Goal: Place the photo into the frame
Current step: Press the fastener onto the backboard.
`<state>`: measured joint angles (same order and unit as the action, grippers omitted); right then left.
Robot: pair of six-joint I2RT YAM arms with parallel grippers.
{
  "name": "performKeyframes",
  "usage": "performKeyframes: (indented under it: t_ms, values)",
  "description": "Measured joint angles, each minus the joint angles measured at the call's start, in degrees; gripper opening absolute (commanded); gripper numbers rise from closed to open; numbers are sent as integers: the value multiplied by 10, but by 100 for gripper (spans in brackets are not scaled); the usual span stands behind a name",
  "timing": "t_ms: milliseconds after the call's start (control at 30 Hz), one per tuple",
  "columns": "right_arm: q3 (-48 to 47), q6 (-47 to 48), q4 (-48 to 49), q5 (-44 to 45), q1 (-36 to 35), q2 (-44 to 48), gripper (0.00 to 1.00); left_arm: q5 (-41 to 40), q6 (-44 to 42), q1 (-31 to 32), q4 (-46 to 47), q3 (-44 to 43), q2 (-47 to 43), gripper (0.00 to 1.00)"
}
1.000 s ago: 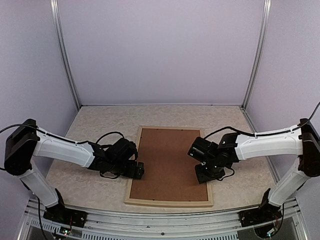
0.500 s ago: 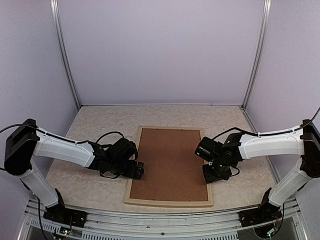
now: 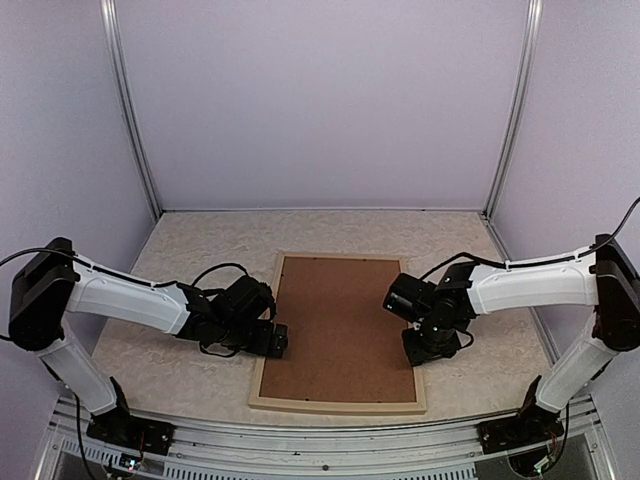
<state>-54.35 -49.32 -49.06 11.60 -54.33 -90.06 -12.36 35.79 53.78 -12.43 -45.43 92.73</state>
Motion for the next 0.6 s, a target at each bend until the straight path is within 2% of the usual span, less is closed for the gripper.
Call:
performKeyframes:
  t_ms: [600]
  values:
    - [-79,-19,-81,55,-40,-83,46,0,0,0,3,0,1,99]
